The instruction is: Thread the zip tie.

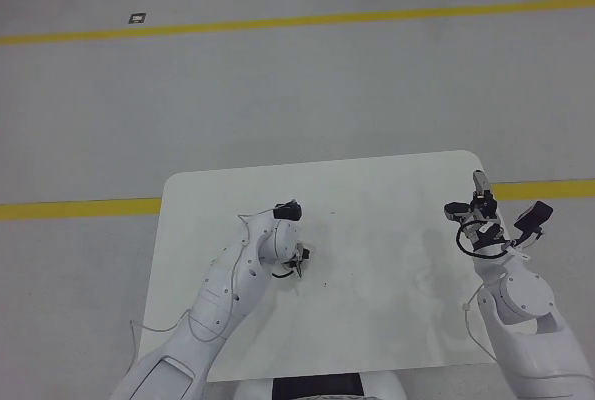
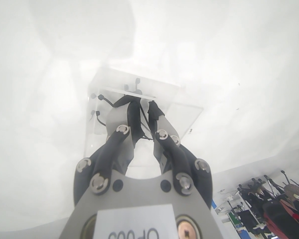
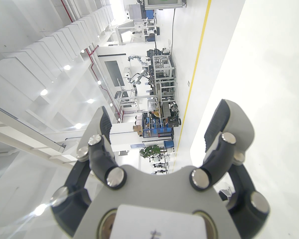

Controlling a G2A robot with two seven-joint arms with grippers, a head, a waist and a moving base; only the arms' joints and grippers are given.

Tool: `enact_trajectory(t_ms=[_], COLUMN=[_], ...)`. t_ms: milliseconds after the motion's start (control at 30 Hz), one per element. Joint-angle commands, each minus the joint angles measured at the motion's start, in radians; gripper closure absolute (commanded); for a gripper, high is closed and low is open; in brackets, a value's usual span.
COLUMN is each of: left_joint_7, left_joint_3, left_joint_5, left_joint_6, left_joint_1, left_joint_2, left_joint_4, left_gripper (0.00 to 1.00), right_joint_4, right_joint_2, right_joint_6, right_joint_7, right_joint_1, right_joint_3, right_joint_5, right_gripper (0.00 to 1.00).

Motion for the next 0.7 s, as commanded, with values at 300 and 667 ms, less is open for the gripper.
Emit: enact_trajectory(t_ms=[300, 667], left_joint_7=[-0.003, -0.056], left_joint_3=[0.001, -0.026], left_joint_5=[-0.002, 0.031], left_joint_6=[0.000, 0.000], left_joint_1=[-0.001, 0.038], left_joint_2=[0.002, 0.016], left_joint_4=[0.002, -0.119], left_gripper=[1.00, 1.00], right_joint_4=[0.000, 0.000], right_joint_2=[0.000, 0.000], right_joint_6=[0.000, 0.000], right_joint_7=[0.000, 0.000], right_joint_1=[0.000, 0.000], right_joint_3=[0.000, 0.000], right_joint_5=[0.000, 0.000], right_gripper=[0.00, 0.00])
